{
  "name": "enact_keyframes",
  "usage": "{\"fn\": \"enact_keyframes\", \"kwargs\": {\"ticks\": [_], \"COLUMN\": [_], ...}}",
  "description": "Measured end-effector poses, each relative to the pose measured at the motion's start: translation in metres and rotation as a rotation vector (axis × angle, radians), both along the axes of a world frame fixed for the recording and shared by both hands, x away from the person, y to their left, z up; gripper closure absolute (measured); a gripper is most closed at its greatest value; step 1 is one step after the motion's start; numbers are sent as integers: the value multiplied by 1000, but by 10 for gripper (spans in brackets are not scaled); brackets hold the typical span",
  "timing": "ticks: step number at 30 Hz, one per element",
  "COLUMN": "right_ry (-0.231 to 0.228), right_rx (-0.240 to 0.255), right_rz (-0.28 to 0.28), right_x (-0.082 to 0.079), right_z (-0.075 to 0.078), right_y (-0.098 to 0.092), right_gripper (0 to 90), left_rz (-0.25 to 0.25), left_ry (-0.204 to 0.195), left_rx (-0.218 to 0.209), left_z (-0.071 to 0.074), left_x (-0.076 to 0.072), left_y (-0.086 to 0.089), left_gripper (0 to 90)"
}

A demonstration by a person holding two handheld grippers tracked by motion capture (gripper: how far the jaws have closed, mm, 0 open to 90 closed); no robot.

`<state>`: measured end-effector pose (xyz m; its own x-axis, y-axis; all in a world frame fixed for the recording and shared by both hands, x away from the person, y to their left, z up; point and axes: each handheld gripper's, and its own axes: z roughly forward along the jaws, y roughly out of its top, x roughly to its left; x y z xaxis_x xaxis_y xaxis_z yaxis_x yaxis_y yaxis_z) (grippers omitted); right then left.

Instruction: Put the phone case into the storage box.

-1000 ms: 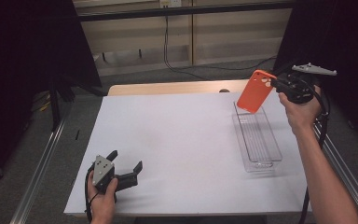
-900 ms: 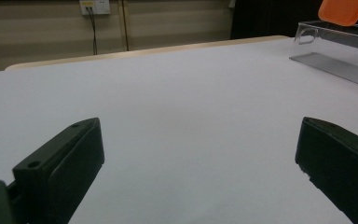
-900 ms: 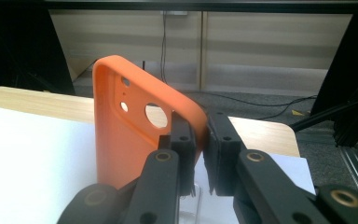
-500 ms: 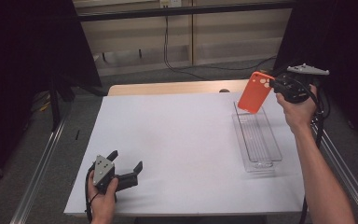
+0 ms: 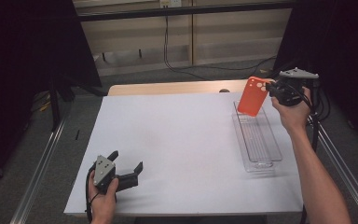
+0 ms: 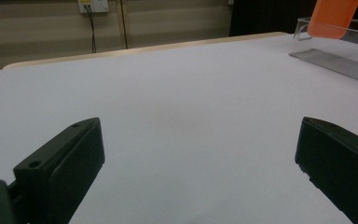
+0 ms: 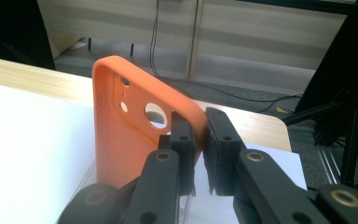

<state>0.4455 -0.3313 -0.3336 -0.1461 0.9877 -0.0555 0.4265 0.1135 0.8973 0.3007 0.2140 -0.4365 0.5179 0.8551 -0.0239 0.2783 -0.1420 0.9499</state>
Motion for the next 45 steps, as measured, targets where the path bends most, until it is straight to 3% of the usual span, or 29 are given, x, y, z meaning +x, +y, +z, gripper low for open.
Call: {"fn": "enact_keyframes", "kwargs": {"ticks": [14,25,37,45], "right_ry": [-2,-2,3,4], "right_rx": [-88,-113,-108,-99], "right_rz": [-17,-20,-34,1], "right_x": [5,9,8,10], "right_z": [-13,-23,-32,-30], "right_y": [12,19,16,19], "right_gripper": [821,822,822,818], "left_rz": [1,8,5,-4], "left_ry": [-1,-3,-3,-2], "left_rx": [2,2,5,6], "left_z": [0,0,0,0], "left_x": [0,-1,-1,-1], "left_y": [0,1,1,0], "left_gripper": [13,10,10,10]}}
